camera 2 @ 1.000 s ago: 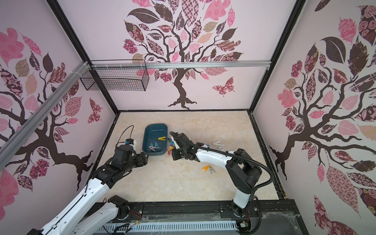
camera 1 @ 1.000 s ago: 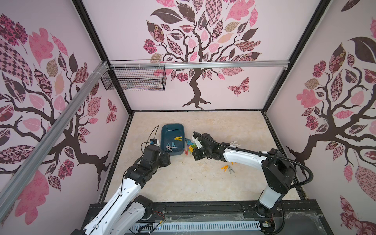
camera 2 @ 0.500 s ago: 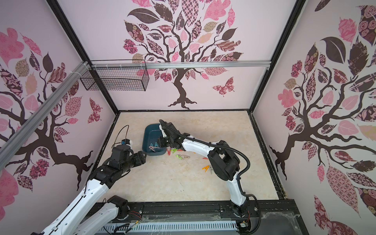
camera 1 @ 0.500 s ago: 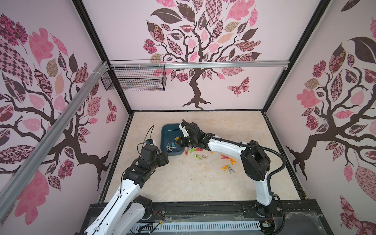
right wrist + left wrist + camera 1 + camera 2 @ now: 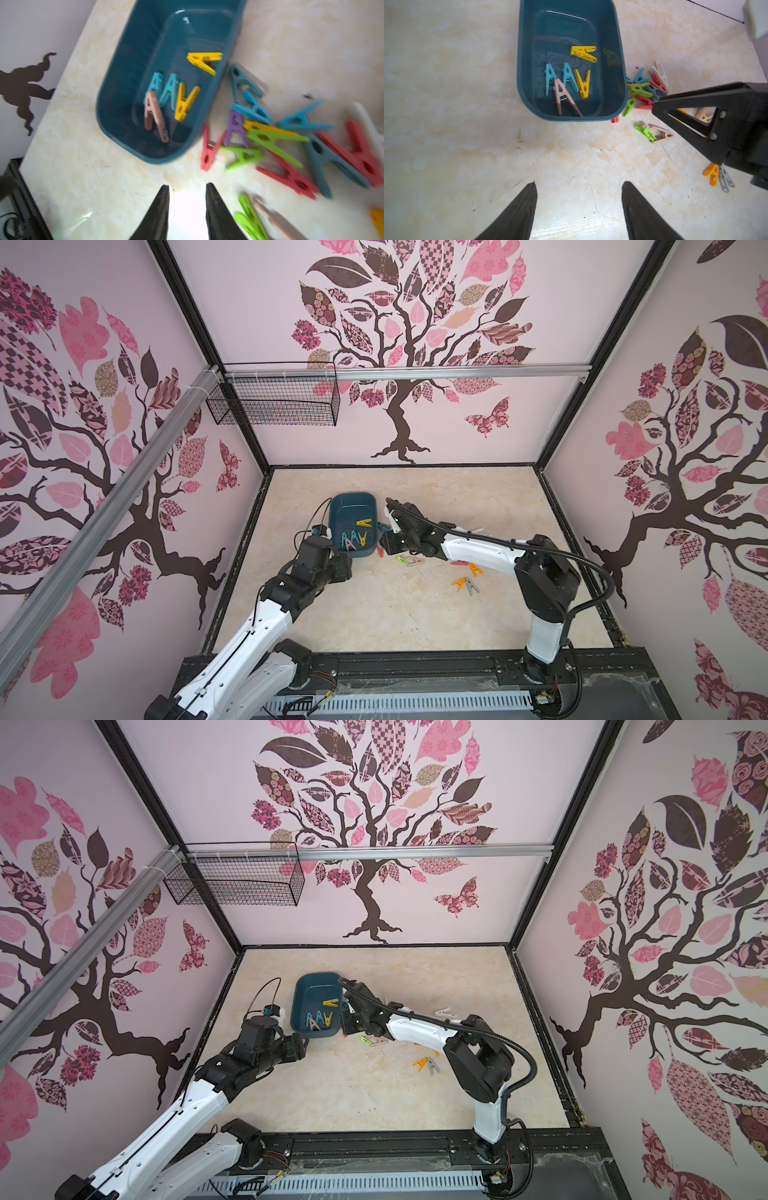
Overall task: Put the clothespins into the storage box
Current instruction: Place the clothespin in the storage box, then move the clothespin to the center of the board.
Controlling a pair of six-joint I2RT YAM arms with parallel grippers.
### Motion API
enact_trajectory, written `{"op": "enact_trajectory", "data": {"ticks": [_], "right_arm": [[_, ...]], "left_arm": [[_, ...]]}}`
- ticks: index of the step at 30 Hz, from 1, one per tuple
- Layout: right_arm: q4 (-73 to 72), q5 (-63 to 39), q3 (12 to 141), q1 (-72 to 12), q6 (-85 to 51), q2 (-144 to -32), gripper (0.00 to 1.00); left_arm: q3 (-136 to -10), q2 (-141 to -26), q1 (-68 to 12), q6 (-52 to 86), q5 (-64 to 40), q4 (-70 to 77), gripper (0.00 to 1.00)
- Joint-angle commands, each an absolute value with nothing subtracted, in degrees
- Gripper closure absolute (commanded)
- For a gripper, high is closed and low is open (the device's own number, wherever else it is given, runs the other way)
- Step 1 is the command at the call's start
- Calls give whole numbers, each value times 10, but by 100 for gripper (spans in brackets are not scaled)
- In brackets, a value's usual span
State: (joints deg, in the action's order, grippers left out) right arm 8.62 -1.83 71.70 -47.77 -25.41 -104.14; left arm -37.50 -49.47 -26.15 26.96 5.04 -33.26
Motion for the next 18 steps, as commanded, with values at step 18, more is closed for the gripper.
{"op": "enact_trajectory", "data": {"ticks": [18], "right_arm": [[157,52,686,-423,-136,-1070,56]], "left_arm": [[-332,-663,-486,298,92,-193,32]]}}
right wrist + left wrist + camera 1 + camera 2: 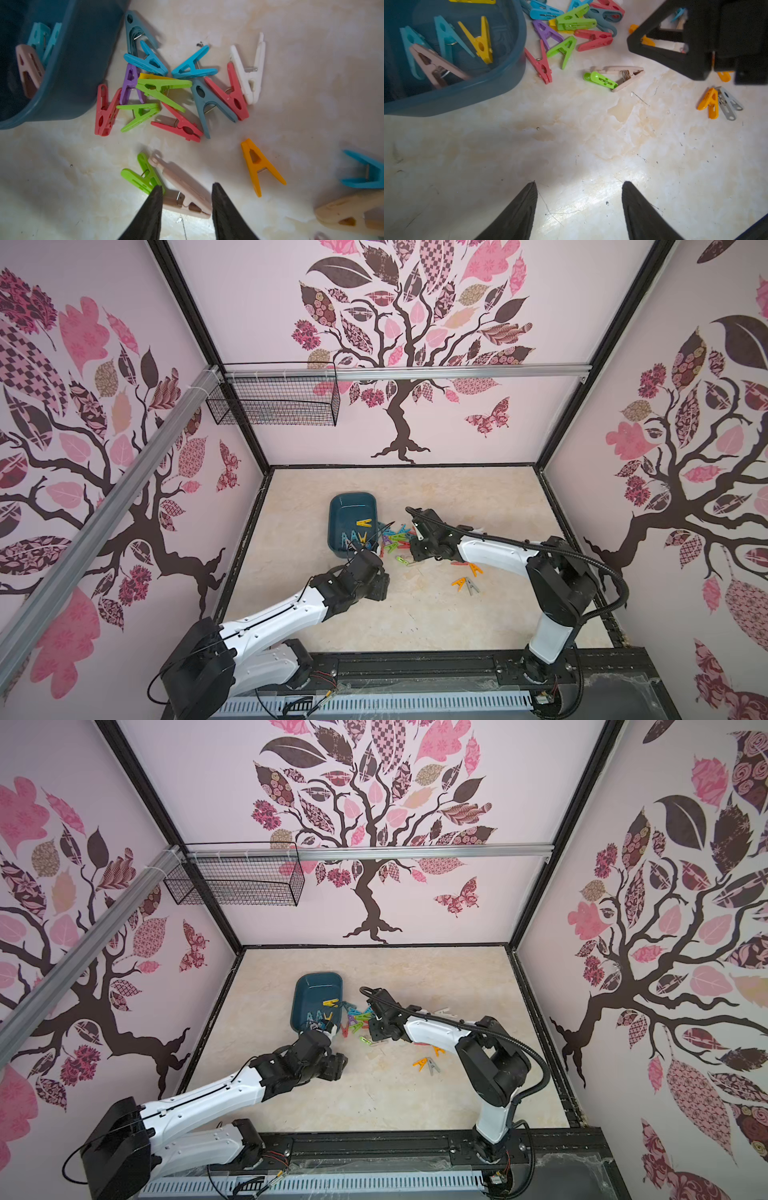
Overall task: Put the clothespins into the storage box
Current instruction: Move the clothespin to the center of the board.
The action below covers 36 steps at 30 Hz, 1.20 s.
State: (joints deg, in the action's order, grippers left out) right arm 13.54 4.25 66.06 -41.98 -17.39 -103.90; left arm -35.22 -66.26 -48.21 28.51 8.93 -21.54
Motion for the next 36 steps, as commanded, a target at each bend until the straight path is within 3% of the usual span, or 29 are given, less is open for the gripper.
{"op": "enact_trajectory", "data": {"ticks": [1,10,18,36], "right_arm": [[157,50,692,-423,-133,-1078,56],[150,26,689,-423,-133,-1115,57],[146,26,676,-423,-144,-1121,65],[195,-1,578,-425,-193,-1001,59]], "left_arm": [[-329,-661,-485,299,92,-193,32],[-323,-643,-485,288,123,-207,31],[-336,-648,-485,276,120,-207,31],[-336,-619,-467,263,127,-221,31]]}}
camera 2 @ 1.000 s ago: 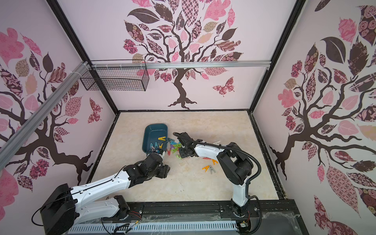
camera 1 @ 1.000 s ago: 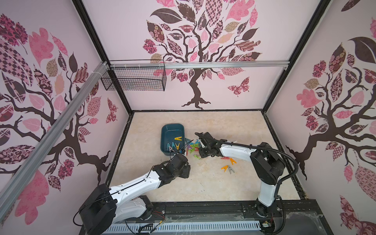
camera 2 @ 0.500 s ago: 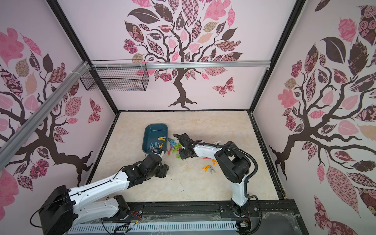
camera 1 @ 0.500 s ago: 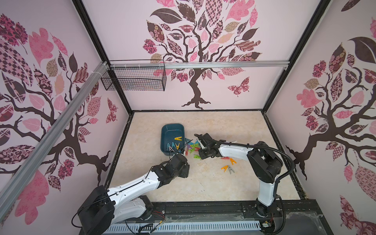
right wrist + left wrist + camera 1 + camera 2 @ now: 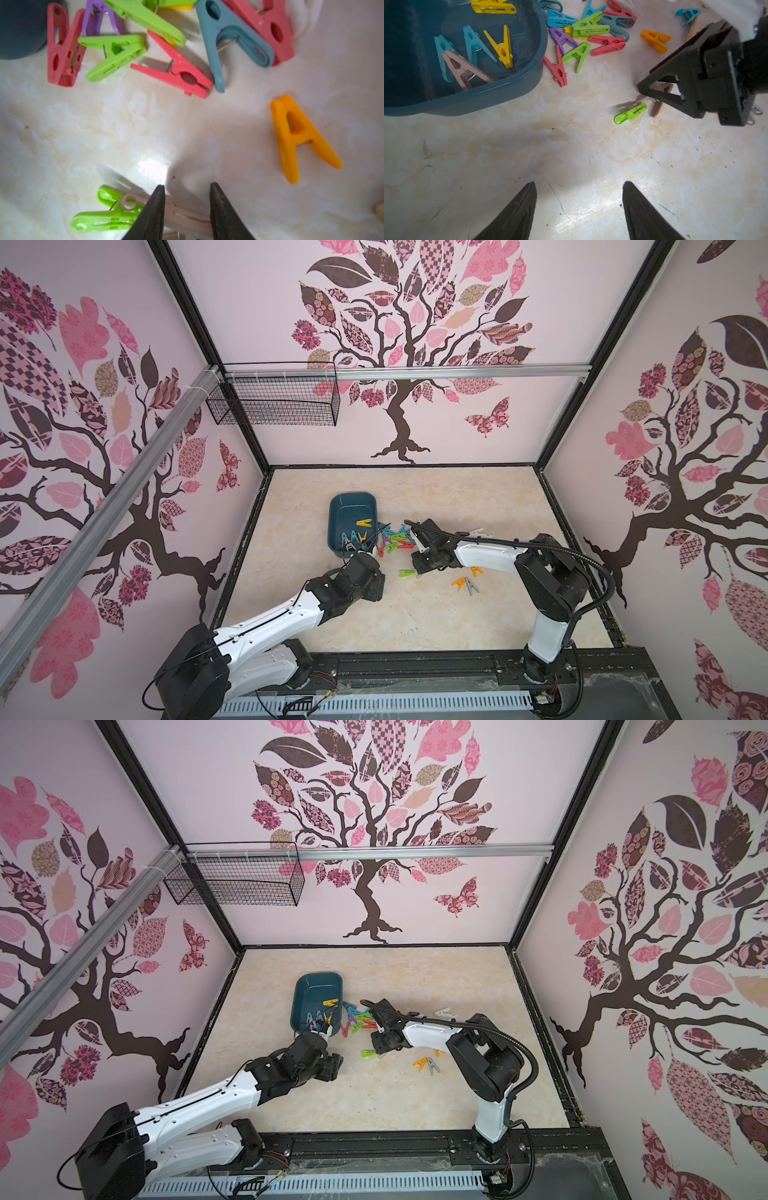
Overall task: Put the clothespins into the storage box
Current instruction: Move the clothespin to the center of the board, then pick up the clothespin from the center of the board.
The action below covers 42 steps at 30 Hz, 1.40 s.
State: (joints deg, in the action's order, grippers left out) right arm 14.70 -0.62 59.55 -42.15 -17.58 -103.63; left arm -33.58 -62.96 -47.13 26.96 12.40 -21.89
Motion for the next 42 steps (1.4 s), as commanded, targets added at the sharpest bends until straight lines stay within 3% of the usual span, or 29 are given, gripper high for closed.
{"op": "enact_trajectory", "data": {"ticks": [1,6,14,29,42], "right_arm": [[199,7,569,-425,-195,-984,59],[242,62,542,-425,-305,-912,49],[190,37,456,-439,-525,-858,46],[114,-7,463,-449,-540,-922,46],[129,12,472,-454,-510,-957,69]], "left_arm": [[-335,-618,-466,263,126,-220,31],[-336,-624,-465,264,116,-214,31],[-338,-633,-466,270,97,-202,31],[-332,-623,-466,268,97,-209,31],[-333,-608,-466,267,114,-217,31]]}}
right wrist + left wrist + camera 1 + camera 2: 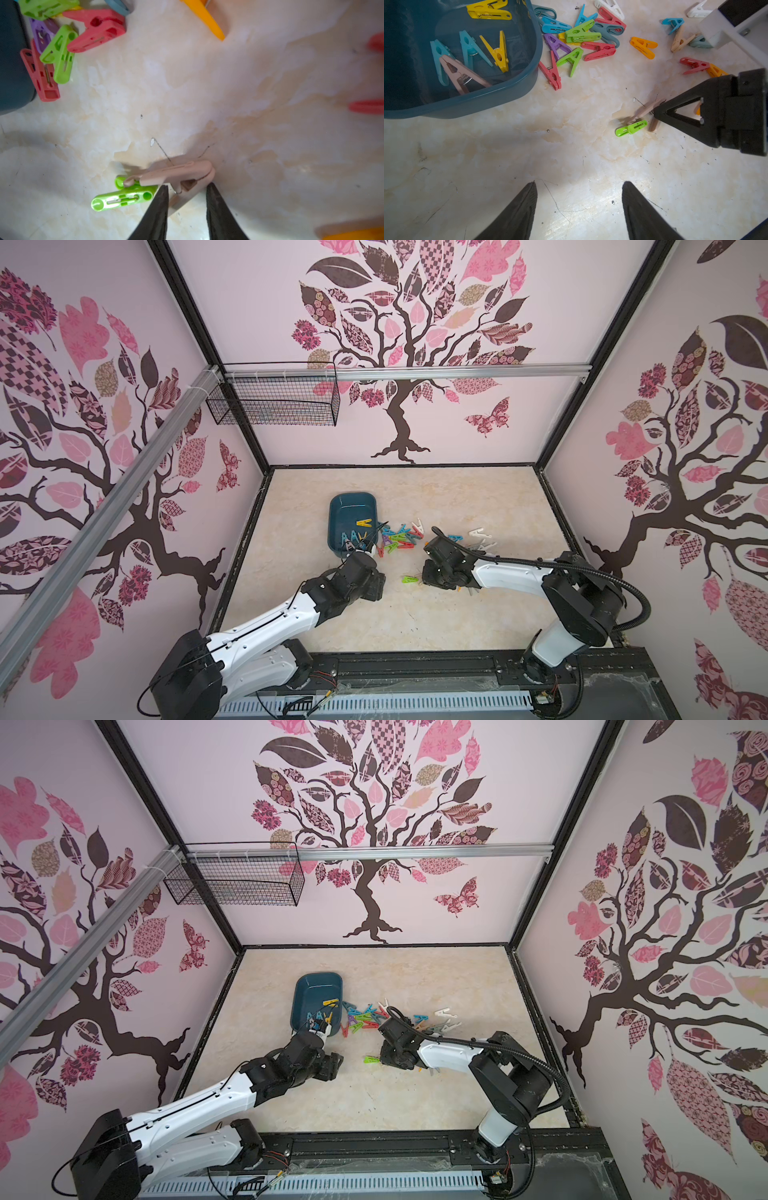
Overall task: Put the clothespins into the storage box
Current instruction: Pick up the clothespin from the center of the board.
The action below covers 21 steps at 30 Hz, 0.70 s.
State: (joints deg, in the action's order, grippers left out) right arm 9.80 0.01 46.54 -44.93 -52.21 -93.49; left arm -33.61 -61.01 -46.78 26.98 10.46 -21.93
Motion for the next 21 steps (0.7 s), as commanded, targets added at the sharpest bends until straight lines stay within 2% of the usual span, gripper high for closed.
{"op": "enact_trajectory", "data": {"ticks": [1,9,17,21], "right_arm": [[132,17,473,-454,-506,-957,71],[187,82,515,-474,-443,-987,73],[189,89,525,-479,-426,-1002,84],[196,102,538,-480,-410,-987,87]], "left_arm": [[-336,-608,-466,267,115,-217,31],[-342,-611,-466,265,119,-217,31],[-342,-594,-463,267,133,-229,31],[-339,-567,-435,278,124,-237,31]]}}
